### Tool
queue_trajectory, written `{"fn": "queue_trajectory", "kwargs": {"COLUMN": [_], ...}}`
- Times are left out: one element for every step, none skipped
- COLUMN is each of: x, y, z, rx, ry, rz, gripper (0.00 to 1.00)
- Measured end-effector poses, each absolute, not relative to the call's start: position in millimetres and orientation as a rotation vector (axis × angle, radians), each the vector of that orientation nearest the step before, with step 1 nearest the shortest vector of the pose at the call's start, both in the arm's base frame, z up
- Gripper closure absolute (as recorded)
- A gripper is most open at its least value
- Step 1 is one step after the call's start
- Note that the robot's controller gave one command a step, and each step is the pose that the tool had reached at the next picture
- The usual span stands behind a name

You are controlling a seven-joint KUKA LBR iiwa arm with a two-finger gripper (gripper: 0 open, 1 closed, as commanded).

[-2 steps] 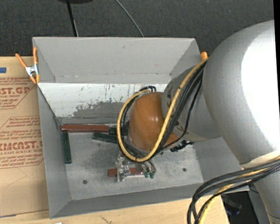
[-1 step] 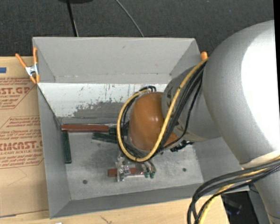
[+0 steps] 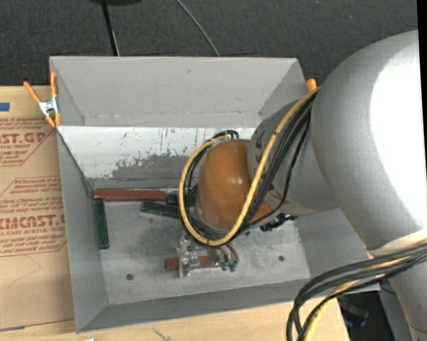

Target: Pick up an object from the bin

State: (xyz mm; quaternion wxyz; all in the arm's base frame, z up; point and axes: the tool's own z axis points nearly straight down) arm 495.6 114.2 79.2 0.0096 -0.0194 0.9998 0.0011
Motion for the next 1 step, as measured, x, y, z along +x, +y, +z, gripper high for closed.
{"fn": "queue_trajectory", "kwargs": {"x": [491.9], "y": [113.9], "z": [92.1], "rx": [-0.062], "ry": [3.141], "rz": [0.000], "gripper": [1.00]}}
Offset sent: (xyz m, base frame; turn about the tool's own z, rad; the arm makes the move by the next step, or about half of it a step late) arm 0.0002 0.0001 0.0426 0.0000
